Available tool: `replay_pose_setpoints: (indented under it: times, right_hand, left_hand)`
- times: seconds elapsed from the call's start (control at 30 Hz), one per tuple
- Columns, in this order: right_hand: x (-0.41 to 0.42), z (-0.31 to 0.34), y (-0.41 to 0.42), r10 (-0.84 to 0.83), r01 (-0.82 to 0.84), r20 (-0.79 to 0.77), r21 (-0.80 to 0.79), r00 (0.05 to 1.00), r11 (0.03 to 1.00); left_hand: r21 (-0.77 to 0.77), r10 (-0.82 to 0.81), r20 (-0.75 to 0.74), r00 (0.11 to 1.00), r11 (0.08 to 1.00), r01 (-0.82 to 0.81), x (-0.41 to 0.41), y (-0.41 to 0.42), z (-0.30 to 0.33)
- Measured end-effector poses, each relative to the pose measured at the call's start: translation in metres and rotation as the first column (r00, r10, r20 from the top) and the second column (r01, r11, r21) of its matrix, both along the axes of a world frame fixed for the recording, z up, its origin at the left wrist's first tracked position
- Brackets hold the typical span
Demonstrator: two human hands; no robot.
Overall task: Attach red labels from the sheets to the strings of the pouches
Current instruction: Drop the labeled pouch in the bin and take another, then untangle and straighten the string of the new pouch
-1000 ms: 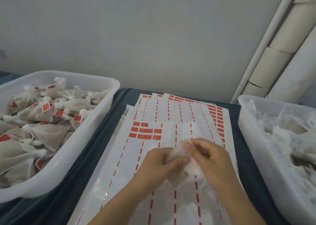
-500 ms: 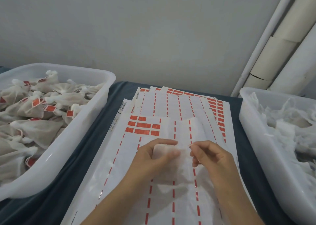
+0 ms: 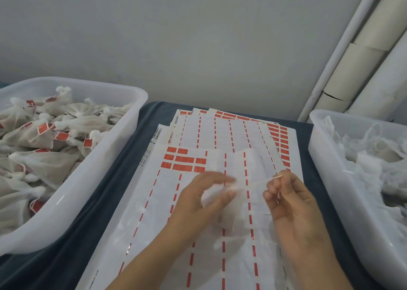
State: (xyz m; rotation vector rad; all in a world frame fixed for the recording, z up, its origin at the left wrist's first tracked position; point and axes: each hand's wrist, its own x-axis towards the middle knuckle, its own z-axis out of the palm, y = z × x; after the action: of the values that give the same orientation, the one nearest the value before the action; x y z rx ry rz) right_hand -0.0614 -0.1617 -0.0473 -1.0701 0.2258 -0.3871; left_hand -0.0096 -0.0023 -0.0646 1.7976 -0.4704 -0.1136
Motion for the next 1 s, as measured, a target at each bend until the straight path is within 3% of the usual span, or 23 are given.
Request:
replay_pose_setpoints:
  times: [0.1, 0.17, 0.23, 0.27, 0.37, 0.43, 0.5, 0.57, 0.63, 0.7, 0.77, 0.83, 0.9, 1.0]
  right_hand:
    - [0.000, 0.003, 0.000, 0.012, -0.012, 0.015, 0.033, 1.000, 0.999]
    - [-0.002, 0.003, 0.002, 0.055, -0.055, 0.032, -0.006, 0.998, 0.998]
    - [-0.005, 0.004, 0.008, 0.151, -0.144, 0.065, -0.105, 0.986, 0.984]
    - [-0.007, 0.005, 0.011, 0.243, -0.226, 0.075, -0.184, 0.967, 0.957]
    - [-0.011, 0.007, 0.023, 0.547, -0.494, 0.031, -0.390, 0.837, 0.777]
    - [-0.013, 0.004, 0.030, 0.656, -0.617, -0.072, -0.429, 0.751, 0.660]
    - [-0.013, 0.002, 0.033, 0.645, -0.637, -0.158, -0.449, 0.747, 0.627]
    - [-0.010, 0.001, 0.029, 0.517, -0.546, -0.213, -0.511, 0.829, 0.664]
    - [-0.005, -0.003, 0.019, 0.240, -0.342, -0.244, -0.686, 0.940, 0.643]
    - [-0.002, -0.007, 0.011, -0.039, -0.126, -0.167, -0.860, 0.985, 0.494]
    - [0.000, -0.010, 0.012, -0.143, 0.019, -0.042, -0.916, 0.989, 0.400]
    - [0.000, -0.014, 0.018, -0.125, 0.092, 0.053, -0.941, 0.991, 0.326]
    - [-0.001, -0.016, 0.024, -0.028, 0.114, 0.111, -0.946, 0.993, 0.304]
    - [-0.004, -0.018, 0.033, 0.167, -0.074, 0.007, -0.876, 0.986, 0.476]
  left_hand:
    - [-0.092, 0.132, 0.045, 0.990, 0.988, -0.127, -0.005, 0.007, -0.002]
    - [-0.216, -0.092, -0.149, 0.985, 0.975, 0.058, -0.011, 0.008, 0.001]
    - [-0.240, -0.357, -0.401, 0.844, 0.930, 0.279, -0.015, 0.003, 0.007]
    - [-0.250, -0.399, -0.488, 0.777, 0.916, 0.313, -0.014, 0.000, 0.006]
    - [-0.416, -0.409, -0.658, 0.632, 0.897, 0.147, -0.005, -0.001, 0.004]
    - [-0.576, -0.476, -0.686, 0.549, 0.817, -0.011, 0.001, 0.006, 0.004]
    - [-0.684, -0.539, -0.651, 0.534, 0.721, -0.107, 0.007, 0.017, 0.006]
    - [-0.768, -0.604, -0.607, 0.515, 0.612, -0.187, 0.013, 0.028, 0.008]
    - [-0.736, -0.560, -0.633, 0.535, 0.649, -0.192, 0.017, 0.035, 0.010]
    - [-0.616, -0.466, -0.662, 0.587, 0.784, -0.071, 0.014, 0.038, 0.012]
    - [-0.459, -0.424, -0.667, 0.613, 0.882, 0.110, 0.010, 0.033, 0.013]
    - [-0.265, -0.402, -0.661, 0.633, 0.915, 0.304, 0.005, 0.026, 0.016]
    - [-0.115, -0.420, -0.640, 0.643, 0.880, 0.461, 0.001, 0.021, 0.018]
    - [-0.026, -0.471, -0.612, 0.636, 0.815, 0.579, -0.001, 0.019, 0.020]
